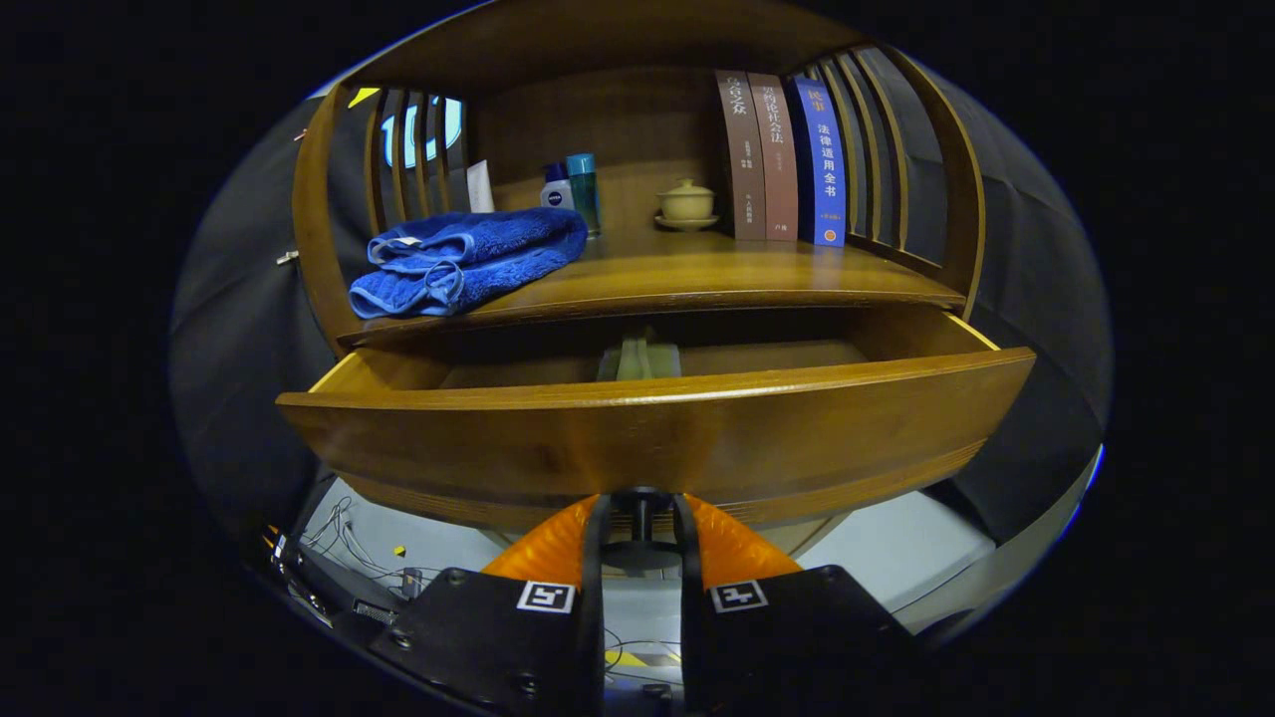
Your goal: Pull open the drawer, take out the items inside it, and place them on the countertop above the cabinet.
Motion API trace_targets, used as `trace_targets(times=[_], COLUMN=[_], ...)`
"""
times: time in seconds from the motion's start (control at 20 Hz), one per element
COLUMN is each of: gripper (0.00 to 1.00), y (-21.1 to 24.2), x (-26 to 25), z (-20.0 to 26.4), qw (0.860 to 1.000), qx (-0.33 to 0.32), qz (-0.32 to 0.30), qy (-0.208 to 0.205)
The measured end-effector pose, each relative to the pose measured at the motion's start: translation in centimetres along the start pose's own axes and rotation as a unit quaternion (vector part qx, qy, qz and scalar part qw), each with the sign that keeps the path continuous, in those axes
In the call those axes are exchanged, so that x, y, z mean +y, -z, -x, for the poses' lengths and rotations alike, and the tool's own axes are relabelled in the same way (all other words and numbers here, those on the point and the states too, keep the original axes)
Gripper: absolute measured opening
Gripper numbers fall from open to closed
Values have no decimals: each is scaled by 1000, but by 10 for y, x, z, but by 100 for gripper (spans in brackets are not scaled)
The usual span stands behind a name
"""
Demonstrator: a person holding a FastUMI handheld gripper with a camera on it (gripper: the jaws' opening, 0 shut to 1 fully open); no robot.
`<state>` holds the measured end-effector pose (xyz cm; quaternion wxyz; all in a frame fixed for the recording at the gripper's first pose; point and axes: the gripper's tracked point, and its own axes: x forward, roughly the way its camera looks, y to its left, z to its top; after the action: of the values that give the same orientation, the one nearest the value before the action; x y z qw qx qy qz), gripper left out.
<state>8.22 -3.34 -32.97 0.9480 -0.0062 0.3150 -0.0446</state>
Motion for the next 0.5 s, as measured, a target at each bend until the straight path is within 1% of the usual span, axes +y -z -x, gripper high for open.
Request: trace_targets(times=[0.2, 0.5], gripper=[35, 35], y=[10, 33], x=[0, -2], z=[16, 53], qw=[1000, 1000], qx=[3, 17], qz=[0, -11], qy=[2, 2])
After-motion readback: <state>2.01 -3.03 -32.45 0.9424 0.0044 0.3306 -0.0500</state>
